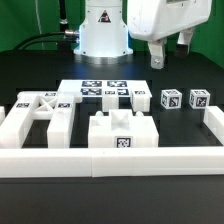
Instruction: Assemble chair
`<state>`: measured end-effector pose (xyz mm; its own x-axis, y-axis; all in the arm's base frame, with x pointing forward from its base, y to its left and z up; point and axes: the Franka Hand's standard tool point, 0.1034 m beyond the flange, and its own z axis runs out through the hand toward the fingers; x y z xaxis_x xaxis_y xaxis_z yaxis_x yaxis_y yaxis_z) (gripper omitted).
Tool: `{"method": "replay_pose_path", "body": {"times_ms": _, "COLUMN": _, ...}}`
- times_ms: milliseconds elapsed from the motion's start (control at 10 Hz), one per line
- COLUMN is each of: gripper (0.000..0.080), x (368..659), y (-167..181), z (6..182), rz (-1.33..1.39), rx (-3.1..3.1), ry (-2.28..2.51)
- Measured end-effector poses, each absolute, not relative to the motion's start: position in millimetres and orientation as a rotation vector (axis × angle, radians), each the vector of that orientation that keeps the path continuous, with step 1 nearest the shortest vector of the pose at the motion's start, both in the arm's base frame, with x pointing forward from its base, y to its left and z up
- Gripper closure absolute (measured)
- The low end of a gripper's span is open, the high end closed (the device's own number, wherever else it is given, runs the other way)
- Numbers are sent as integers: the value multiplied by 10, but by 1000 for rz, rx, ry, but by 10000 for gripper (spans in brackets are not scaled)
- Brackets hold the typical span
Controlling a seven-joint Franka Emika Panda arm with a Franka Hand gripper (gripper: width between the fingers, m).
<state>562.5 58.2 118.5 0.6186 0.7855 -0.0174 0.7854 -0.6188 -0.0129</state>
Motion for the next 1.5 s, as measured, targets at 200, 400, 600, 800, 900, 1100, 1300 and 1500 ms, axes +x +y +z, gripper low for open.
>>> {"method": "replay_pose_path", "body": {"times_ms": 200, "gripper": 150, "x": 5625, "y": 582, "z": 1184, "rz": 33, "rx": -2823, "ry": -1370}}
{"method": "replay_pose_path", "body": {"times_ms": 400, "gripper": 150, "x": 5624, "y": 581, "z": 1184, "rz": 34, "rx": -2823, "ry": -1370}}
{"method": "replay_pose_path", "body": {"times_ms": 600, "gripper": 150, "x": 5624, "y": 582, "z": 1182, "rz": 34, "rx": -2822, "ry": -1370}}
{"method": "replay_pose_path", "body": {"times_ms": 800, "gripper": 150, "x": 5631, "y": 397, "z": 1076, "rz": 50, "rx": -2759, "ry": -1461}}
{"method": "replay_pose_path", "body": {"times_ms": 900, "gripper": 150, "x": 5671, "y": 280, "z": 917, "rz": 34, "rx": -2762, "ry": -1465}}
{"method": "replay_pose_path", "body": {"times_ms": 1100, "gripper": 150, "x": 5779, "y": 42, "z": 664, "rz": 14, "rx": -2689, "ry": -1595}}
{"method": "replay_pose_path", "body": {"times_ms": 1300, "gripper": 150, "x": 5837, "y": 27, "z": 680, "rz": 3, "rx": -2707, "ry": -1569}}
{"method": "replay_pose_path", "body": {"times_ms": 1500, "gripper": 150, "x": 5832, "y": 28, "z": 669, "rz": 6, "rx": -2777, "ry": -1438}}
